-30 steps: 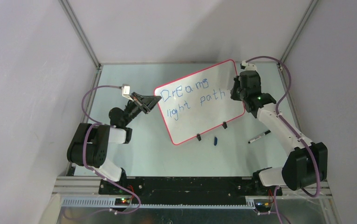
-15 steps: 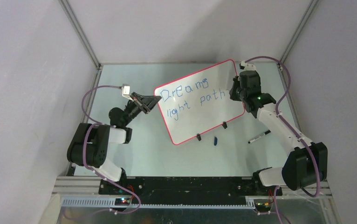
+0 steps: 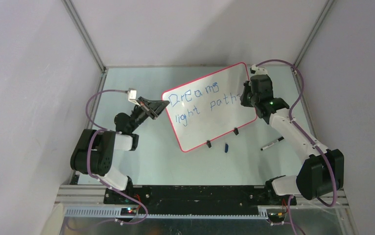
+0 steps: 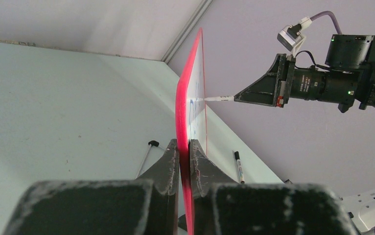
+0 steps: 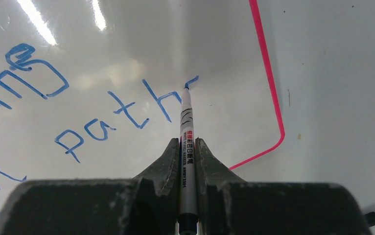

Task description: Write a sentence on the whiteboard

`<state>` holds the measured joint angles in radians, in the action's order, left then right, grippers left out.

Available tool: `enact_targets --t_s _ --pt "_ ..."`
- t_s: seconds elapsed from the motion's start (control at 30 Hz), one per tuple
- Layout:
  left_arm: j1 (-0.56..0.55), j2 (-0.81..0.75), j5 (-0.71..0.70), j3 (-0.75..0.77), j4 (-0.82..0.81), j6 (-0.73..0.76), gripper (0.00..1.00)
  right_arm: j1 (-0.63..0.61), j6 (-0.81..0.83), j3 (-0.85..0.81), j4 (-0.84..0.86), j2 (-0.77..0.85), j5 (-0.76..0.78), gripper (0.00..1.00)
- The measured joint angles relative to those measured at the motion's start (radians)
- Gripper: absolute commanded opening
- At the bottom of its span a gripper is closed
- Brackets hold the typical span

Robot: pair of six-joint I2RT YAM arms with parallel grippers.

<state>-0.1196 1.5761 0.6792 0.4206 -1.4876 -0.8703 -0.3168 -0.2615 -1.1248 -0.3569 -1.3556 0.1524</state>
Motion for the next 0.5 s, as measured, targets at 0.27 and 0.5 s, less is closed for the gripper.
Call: enact_targets --t_s 0.27,0.5 --pt "0.000 0.000 0.000 0.000 0.000 0.000 0.00 -0.003 0.000 0.001 -0.013 0.004 0.005 0.00" --pt "0.000 -0.002 0.000 0.000 0.000 0.006 0.00 -0.003 0.000 0.001 -0.016 0.005 0.010 0.00"
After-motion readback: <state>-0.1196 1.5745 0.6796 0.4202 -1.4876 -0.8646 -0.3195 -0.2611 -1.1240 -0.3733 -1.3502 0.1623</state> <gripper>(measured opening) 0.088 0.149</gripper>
